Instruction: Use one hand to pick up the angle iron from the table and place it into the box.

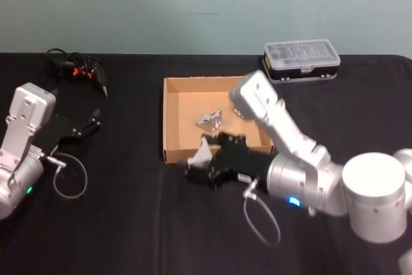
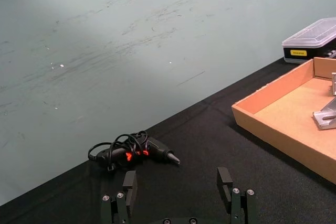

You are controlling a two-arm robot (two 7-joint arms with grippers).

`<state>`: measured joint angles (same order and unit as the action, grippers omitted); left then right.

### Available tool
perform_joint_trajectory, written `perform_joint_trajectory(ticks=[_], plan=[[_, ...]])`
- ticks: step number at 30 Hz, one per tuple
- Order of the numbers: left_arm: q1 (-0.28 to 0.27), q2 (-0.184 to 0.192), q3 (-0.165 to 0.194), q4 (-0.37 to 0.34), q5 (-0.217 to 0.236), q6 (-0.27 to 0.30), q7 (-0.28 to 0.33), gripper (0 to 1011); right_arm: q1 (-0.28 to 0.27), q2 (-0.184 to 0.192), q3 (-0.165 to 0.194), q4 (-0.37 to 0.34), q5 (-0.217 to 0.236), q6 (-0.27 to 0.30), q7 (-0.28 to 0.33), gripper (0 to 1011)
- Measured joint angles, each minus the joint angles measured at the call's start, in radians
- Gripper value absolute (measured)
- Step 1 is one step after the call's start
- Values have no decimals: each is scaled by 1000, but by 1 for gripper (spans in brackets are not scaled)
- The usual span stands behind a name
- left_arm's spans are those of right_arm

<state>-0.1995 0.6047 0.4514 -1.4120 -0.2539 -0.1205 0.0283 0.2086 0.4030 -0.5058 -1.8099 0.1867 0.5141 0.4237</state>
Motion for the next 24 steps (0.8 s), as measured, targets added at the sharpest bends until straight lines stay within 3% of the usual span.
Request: perform_joint_trajectory(ticks=[7,14,24], plan=[[0,0,0,0,0,0,0,1000,92,-32,15,78,1,16,-7,732],[0,0,0,0,0,0,0,1000,197,-81,9,235,-37,9,-30,732],[0,0,0,0,0,0,0,1000,247,-125,19,375,-78,-11,-53,732]])
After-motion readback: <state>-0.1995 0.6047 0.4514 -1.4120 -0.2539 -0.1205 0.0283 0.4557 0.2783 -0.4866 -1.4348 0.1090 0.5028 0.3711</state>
